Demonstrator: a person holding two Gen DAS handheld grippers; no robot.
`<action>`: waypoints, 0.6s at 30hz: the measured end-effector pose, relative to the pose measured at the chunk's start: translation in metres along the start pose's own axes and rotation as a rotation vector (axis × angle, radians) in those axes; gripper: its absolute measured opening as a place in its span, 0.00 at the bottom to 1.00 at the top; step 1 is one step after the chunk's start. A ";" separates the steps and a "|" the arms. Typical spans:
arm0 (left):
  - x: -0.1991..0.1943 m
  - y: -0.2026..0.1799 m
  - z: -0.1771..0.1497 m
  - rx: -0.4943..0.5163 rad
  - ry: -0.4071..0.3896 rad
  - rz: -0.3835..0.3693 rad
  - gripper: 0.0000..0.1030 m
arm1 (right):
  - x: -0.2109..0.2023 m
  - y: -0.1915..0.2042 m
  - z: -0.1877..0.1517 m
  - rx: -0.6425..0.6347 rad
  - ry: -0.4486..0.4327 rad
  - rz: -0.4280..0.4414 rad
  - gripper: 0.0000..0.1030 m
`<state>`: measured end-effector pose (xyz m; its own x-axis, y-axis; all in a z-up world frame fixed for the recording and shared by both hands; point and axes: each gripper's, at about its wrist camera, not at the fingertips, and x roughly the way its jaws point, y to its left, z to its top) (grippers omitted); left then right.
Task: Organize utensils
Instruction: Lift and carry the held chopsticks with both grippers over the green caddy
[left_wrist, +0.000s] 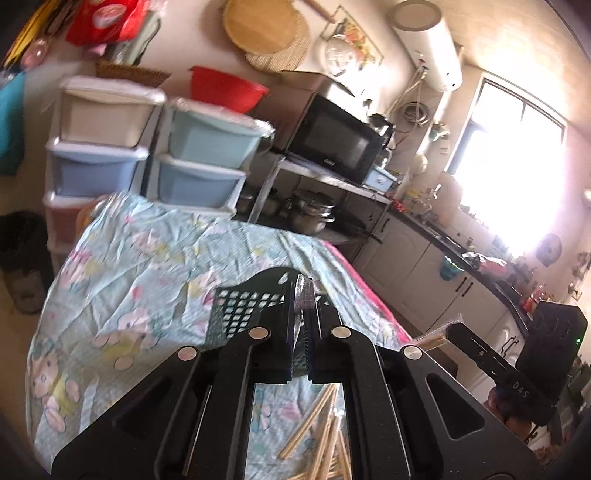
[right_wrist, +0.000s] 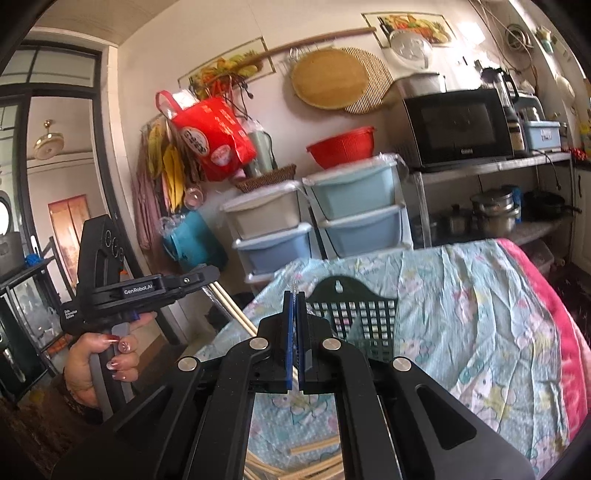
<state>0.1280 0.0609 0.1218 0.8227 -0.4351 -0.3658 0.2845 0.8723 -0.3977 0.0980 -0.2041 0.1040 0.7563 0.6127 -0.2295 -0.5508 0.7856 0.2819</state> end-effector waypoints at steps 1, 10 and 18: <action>0.000 -0.002 0.001 0.006 -0.003 -0.003 0.02 | -0.001 0.000 0.003 -0.003 -0.008 -0.001 0.01; -0.005 -0.028 0.023 0.053 -0.050 -0.041 0.02 | -0.010 0.002 0.029 -0.011 -0.086 0.012 0.01; -0.008 -0.039 0.045 0.072 -0.103 -0.047 0.02 | -0.011 0.007 0.046 -0.030 -0.136 0.013 0.01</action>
<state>0.1329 0.0406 0.1781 0.8527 -0.4538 -0.2589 0.3551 0.8669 -0.3499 0.1021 -0.2095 0.1515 0.7889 0.6069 -0.0967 -0.5697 0.7812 0.2552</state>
